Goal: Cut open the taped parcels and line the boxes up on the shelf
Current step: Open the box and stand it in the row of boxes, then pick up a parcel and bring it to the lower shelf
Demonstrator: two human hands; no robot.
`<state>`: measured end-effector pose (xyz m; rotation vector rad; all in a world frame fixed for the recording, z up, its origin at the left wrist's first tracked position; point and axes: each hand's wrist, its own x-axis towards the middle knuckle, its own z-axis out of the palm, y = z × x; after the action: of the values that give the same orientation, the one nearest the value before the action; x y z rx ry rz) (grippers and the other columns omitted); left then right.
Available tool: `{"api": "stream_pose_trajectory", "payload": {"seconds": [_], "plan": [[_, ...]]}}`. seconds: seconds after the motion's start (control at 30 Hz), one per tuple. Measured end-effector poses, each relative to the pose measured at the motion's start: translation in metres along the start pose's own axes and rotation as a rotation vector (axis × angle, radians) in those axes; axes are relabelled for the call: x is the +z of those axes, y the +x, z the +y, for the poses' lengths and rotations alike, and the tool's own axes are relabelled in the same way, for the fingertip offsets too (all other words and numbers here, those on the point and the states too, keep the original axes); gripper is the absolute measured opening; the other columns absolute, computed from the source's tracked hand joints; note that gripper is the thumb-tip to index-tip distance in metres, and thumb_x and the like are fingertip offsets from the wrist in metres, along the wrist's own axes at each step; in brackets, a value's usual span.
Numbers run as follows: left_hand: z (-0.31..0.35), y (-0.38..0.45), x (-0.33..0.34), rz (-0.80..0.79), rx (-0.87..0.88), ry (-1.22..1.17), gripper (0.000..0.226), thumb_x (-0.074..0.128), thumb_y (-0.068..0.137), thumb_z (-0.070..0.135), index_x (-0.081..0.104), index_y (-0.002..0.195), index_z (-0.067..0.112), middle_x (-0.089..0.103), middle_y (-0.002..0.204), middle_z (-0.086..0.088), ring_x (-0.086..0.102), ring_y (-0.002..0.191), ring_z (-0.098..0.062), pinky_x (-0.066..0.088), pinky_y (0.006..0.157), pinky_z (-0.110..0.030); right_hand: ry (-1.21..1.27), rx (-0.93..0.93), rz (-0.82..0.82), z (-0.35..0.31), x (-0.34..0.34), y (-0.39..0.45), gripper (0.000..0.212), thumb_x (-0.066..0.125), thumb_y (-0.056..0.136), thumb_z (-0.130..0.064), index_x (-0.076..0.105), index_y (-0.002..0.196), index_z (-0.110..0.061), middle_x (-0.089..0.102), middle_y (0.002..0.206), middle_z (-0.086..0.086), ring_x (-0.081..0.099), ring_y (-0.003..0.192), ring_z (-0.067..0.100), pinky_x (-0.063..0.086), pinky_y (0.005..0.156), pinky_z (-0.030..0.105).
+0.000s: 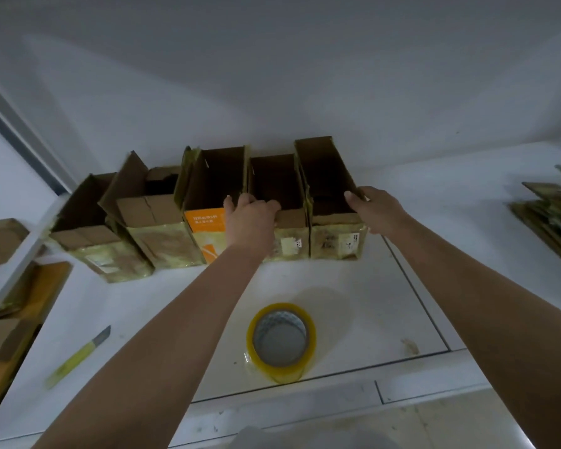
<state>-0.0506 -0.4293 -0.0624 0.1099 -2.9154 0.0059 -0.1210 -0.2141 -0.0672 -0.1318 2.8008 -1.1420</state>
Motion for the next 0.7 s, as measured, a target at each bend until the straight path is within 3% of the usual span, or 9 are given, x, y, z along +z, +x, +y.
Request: {"api": "stream_pose_trajectory", "payload": {"seconds": [0.13,0.27,0.5,0.7], "plan": [[0.002,-0.005,-0.012,0.06,0.014,-0.063,0.032,0.056,0.096,0.02,0.058,0.128,0.024,0.063,0.12,-0.004,0.042,0.128,-0.03,0.017,0.117,-0.054,-0.189,-0.035,0.09,0.009,-0.009,-0.01,0.056,0.037,0.098,-0.059,0.049,0.132,-0.017,0.063,0.117,0.01,0.06,0.102,0.031,0.041,0.075,0.035],[0.038,-0.021,-0.024,0.222,0.176,-0.135,0.033,0.059,0.093,0.02,0.062,0.125,0.018,0.065,0.116,-0.006,0.047,0.122,-0.032,0.027,0.114,-0.052,-0.366,-0.121,0.185,0.019,-0.021,-0.037,0.058,0.039,0.098,-0.058,0.04,0.142,-0.02,0.062,0.126,0.01,0.06,0.113,0.032,0.046,0.081,0.037],[0.108,-0.031,-0.024,0.157,0.382,-0.261,0.031,0.05,0.097,0.03,0.055,0.127,0.022,0.062,0.116,-0.002,0.05,0.114,-0.025,0.043,0.095,-0.036,-0.48,-0.119,0.382,0.065,-0.065,-0.101,0.046,0.05,0.096,-0.043,0.047,0.136,-0.019,0.064,0.117,0.009,0.061,0.107,0.029,0.053,0.078,0.038],[0.179,-0.036,-0.017,0.045,0.594,-0.378,0.034,0.05,0.097,0.032,0.055,0.13,0.024,0.063,0.119,-0.001,0.051,0.114,-0.025,0.041,0.094,-0.036,-0.57,0.032,0.493,0.102,-0.096,-0.162,0.045,0.053,0.096,-0.041,0.05,0.134,-0.017,0.065,0.115,0.008,0.061,0.106,0.029,0.055,0.073,0.04]]}}
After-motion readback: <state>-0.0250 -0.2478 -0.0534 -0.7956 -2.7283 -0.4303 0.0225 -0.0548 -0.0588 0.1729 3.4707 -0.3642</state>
